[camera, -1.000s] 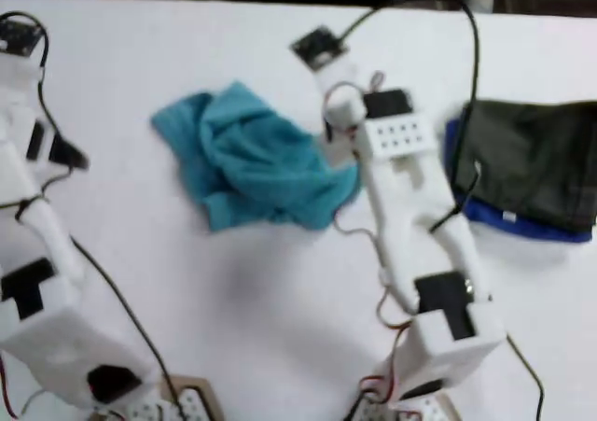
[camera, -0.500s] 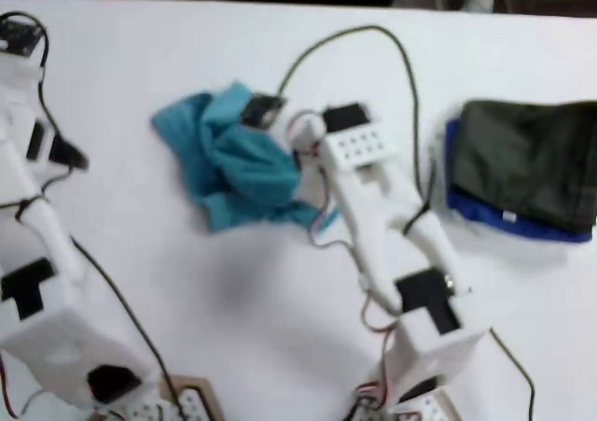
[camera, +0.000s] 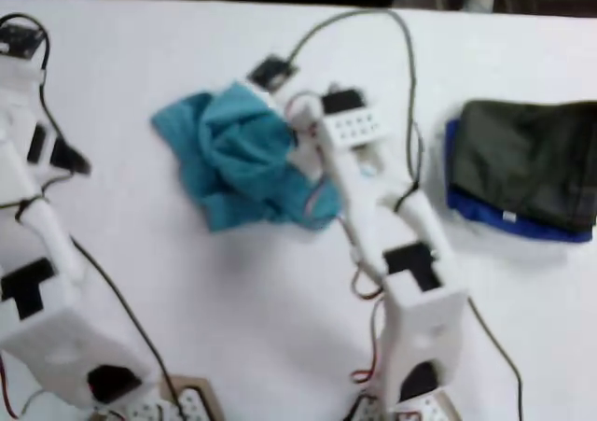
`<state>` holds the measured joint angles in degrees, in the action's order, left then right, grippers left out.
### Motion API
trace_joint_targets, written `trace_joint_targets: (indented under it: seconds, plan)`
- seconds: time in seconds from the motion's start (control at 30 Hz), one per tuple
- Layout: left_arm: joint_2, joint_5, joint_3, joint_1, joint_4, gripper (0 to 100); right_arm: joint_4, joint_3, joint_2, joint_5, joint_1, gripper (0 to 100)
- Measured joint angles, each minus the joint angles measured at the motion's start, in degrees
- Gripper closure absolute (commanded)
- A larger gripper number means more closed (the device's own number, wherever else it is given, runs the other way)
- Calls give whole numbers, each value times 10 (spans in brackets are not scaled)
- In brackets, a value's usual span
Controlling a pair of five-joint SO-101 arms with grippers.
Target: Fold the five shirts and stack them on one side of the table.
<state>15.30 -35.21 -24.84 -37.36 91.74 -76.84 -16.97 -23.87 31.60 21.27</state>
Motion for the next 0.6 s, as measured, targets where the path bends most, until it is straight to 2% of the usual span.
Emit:
trace_joint_targets:
  seconds: [0.17,0.37,0.6]
  plan:
    - [0,0,4,0,0,650,-81,-98,31,-4,-33,977]
    - [0,0,73,12,-2,650,-162,-175,117,-3,-82,977]
    - [0,0,144,40,-39,650,-180,-184,205,24,-137,977]
